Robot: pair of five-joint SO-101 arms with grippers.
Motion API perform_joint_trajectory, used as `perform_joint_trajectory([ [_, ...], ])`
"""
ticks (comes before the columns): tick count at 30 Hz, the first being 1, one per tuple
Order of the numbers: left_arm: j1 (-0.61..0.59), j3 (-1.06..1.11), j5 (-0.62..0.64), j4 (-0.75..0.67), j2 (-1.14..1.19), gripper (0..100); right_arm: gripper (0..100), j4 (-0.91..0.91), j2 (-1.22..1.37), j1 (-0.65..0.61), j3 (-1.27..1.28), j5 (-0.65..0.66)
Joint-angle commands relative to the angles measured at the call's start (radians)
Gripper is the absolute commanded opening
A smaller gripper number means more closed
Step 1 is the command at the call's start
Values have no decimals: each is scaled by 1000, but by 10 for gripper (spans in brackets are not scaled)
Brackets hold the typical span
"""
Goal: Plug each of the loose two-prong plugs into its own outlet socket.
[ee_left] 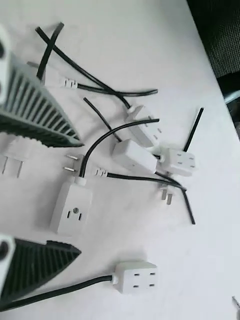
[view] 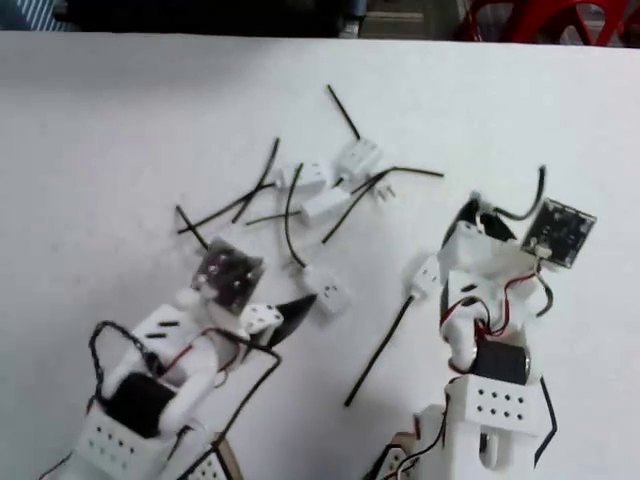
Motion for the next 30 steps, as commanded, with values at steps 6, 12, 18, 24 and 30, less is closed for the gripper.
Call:
perform_joint_trajectory([
  [6,202,-155,89,-167,398,298,17,-47,4,19,-2,-81],
  [12,315,-212,143,-250,650,298,17,-42,4,19,-2,-81],
  [18,341,-311,144,-249,935,298,17,-41,4,19,0,-81],
  [24,404,-390,147,-235,1138,297,17,-48,2,18,14,-81],
  [30,486,-442,149,-163,1181,297,17,-48,2,18,14,-81],
])
